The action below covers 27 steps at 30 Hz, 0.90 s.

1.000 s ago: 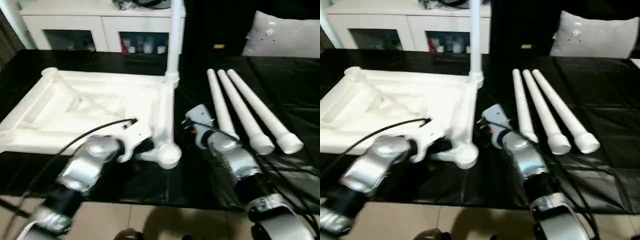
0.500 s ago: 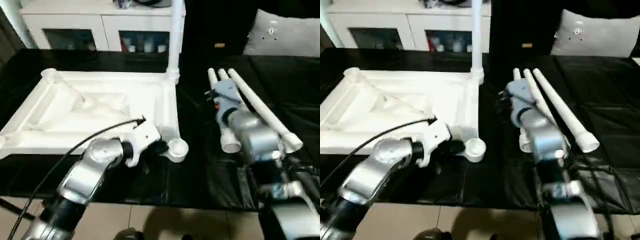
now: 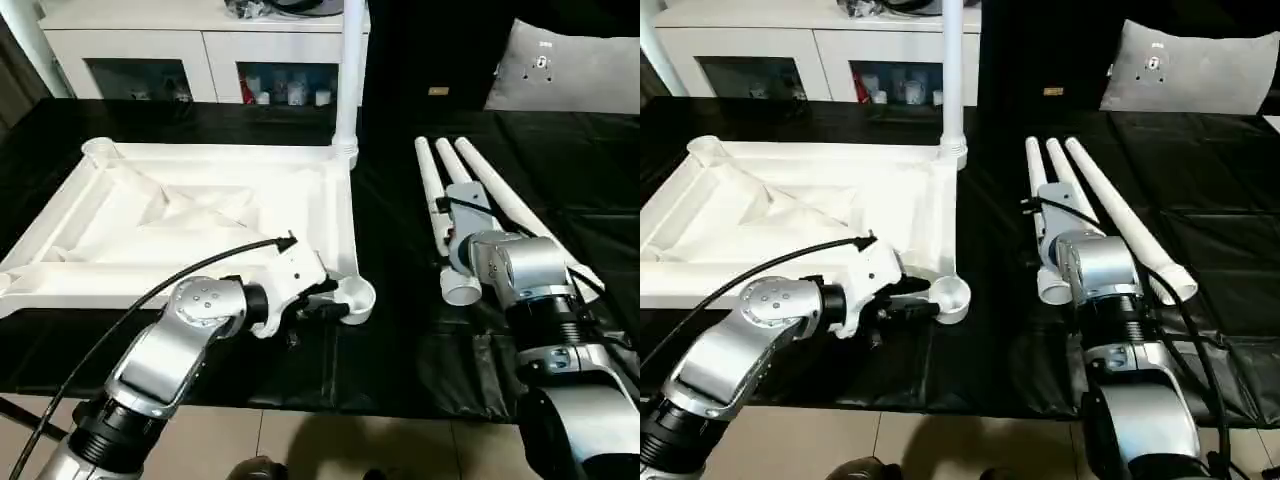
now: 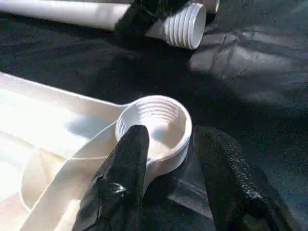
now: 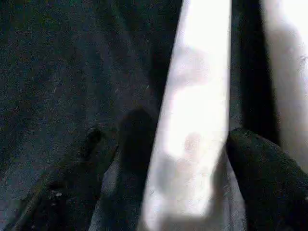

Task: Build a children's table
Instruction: Pick table leg

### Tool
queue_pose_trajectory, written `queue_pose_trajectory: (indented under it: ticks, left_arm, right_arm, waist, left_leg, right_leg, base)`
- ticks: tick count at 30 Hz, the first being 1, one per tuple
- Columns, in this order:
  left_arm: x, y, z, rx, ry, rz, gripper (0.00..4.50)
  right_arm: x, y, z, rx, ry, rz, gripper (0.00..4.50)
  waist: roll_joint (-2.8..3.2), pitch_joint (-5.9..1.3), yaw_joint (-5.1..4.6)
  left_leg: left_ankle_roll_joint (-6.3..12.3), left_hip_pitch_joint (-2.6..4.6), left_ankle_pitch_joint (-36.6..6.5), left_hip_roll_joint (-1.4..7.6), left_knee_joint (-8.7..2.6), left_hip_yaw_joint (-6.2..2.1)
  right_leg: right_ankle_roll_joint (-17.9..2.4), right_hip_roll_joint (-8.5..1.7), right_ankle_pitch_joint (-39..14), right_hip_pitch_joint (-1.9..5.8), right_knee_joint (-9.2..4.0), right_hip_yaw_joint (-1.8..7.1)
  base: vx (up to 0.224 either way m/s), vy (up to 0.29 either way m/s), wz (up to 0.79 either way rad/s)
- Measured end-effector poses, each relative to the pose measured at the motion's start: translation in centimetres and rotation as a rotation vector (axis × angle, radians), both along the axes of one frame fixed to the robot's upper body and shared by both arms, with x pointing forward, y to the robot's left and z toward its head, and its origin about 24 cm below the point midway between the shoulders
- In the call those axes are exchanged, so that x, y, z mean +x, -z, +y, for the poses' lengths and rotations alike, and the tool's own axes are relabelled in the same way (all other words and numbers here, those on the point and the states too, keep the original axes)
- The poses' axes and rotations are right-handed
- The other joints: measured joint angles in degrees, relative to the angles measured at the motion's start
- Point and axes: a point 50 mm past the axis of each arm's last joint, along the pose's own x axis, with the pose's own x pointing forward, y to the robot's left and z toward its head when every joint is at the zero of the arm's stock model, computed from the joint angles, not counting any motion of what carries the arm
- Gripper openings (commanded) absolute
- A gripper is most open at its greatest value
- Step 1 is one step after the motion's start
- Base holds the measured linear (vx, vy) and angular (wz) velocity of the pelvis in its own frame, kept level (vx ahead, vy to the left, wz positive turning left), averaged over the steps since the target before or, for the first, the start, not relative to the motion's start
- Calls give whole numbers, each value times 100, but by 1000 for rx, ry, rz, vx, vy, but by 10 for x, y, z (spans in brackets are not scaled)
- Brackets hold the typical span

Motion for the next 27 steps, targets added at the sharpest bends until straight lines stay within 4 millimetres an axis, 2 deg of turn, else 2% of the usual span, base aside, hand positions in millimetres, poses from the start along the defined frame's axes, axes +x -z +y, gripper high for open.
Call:
queue_pose_trajectory:
  ticks: [4,6,9,11,19,21,27]
  left_arm:
    - [2,-3,-1,2,1,-8,234]
    - [2,-3,-1,4,-1,-7,260]
    - [2,-2,-2,10,-6,-11,270]
    - [2,-3,-3,13,-5,-17,303]
    - [4,-4,-3,23,-20,-45,363]
    - [5,-5,-4,18,-26,-57,394]
    - [6,-5,-6,7,-37,-69,398]
  right_arm:
    - [-2,0,-1,5,2,23,358]
    - [-2,0,-2,9,-2,35,326]
    - [-4,0,-2,16,-24,57,320]
    - [-6,1,-1,23,-41,62,283]
    - [-7,1,-2,23,-51,69,223]
    - [-7,1,-4,18,-48,69,196]
    - [-7,1,-9,39,-19,54,186]
  waist:
    - [0,0,2]
    - [0,0,4]
    - [-3,-2,9]
    - [-5,-3,11]
    - [-10,-6,22]
    - [-10,-6,29]
    - [-11,-7,31]
  left_leg:
    - [0,4,0,0,1,0]
    - [0,5,0,0,1,0]
    - [0,6,0,0,1,0]
    - [0,6,0,0,1,0]
    - [0,6,0,0,2,0]
    - [0,6,0,0,2,0]
    - [0,6,0,0,3,0]
  right_leg:
    - [0,0,0,4,1,0]
    - [0,0,0,5,1,0]
    - [0,0,0,6,1,0]
    - [0,0,0,6,1,0]
    - [1,-1,0,8,0,0]
    - [1,-1,0,8,0,0]
    - [1,-1,0,9,0,0]
  base:
    - [0,0,0]
    - [0,0,0]
    - [0,0,0]
    - [0,0,0]
    - [0,0,0]
    - [0,0,0]
    - [0,0,0]
